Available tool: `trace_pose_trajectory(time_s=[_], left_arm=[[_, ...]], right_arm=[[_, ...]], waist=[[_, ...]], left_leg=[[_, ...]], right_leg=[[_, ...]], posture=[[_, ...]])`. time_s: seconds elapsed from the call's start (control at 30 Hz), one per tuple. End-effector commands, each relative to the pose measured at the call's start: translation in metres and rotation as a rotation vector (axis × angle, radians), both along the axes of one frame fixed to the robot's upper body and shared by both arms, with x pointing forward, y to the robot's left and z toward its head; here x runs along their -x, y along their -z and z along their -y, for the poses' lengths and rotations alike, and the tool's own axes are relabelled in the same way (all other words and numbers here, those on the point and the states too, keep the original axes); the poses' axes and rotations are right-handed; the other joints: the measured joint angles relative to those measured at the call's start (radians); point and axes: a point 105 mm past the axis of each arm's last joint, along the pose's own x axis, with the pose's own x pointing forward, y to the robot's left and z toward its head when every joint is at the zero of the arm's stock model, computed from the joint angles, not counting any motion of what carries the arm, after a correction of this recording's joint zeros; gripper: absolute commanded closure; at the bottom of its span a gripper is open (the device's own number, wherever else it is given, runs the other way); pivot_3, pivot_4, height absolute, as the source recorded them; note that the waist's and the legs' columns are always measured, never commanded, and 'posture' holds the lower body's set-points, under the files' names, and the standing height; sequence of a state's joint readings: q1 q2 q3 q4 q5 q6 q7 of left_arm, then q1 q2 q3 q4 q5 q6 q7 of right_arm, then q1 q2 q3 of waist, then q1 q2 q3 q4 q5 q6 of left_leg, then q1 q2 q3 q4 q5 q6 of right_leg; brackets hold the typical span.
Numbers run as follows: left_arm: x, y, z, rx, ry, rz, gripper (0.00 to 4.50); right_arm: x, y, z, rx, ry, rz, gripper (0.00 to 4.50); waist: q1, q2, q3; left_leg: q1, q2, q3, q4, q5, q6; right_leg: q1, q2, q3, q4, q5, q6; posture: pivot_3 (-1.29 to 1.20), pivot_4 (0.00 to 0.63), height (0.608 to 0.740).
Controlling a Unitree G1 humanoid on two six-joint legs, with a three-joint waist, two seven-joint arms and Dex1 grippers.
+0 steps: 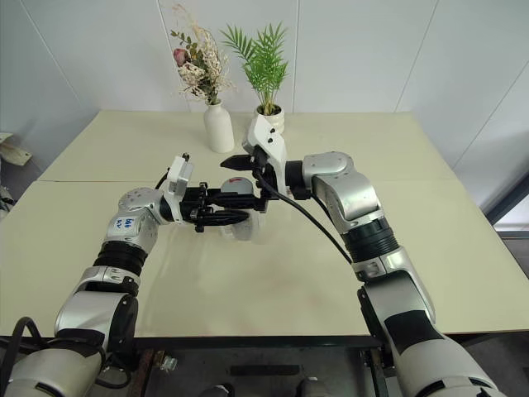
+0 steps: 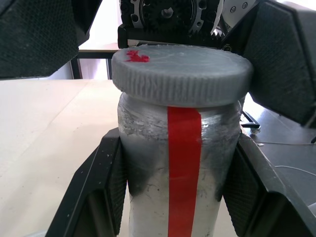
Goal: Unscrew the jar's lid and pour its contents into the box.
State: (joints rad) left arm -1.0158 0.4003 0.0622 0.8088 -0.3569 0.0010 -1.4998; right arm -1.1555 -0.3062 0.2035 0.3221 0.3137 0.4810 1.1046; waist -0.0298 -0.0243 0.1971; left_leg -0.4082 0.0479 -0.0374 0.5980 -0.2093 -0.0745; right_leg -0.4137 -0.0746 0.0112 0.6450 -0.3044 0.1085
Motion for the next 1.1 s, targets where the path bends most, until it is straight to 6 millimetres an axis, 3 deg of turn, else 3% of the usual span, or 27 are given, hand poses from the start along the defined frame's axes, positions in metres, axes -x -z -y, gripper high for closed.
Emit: trace_pose_trajectory(time_s=[0.03,0.53,1.1], left_arm=[[0.002,-0.014,-0.003,0.029,0.013,0.047,2.25],[0.0,-0.015,-0.009,0.026,-0.012,0.046,2.25],[-0.002,-0.016,-0.009,0.022,-0.015,0.046,2.25]], right_arm=[[0.002,-0.011,0.009,-0.01,0.017,0.049,0.0],[0.003,-0.008,0.036,0.023,0.08,0.053,0.0],[0.003,-0.008,0.051,0.038,0.12,0.064,0.0]], waist=[[0.0,0.0,0.0],[0.001,0.0,0.0],[0.0,0.0,0.0]], left_leg=[[0.0,0.0,0.0,0.0,0.0,0.0],[0.0,0.0,0.0,0.0,0.0,0.0],[0.0,0.0,0.0,0.0,0.0,0.0]], right_leg=[[0.0,0.0,0.0,0.0,0.0,0.0],[0.0,0.0,0.0,0.0,0.0,0.0],[0.0,0.0,0.0,0.0,0.0,0.0]], posture=[[0.0,0.15,0.74],[0.0,0.15,0.74],[0.0,0.15,0.74]])
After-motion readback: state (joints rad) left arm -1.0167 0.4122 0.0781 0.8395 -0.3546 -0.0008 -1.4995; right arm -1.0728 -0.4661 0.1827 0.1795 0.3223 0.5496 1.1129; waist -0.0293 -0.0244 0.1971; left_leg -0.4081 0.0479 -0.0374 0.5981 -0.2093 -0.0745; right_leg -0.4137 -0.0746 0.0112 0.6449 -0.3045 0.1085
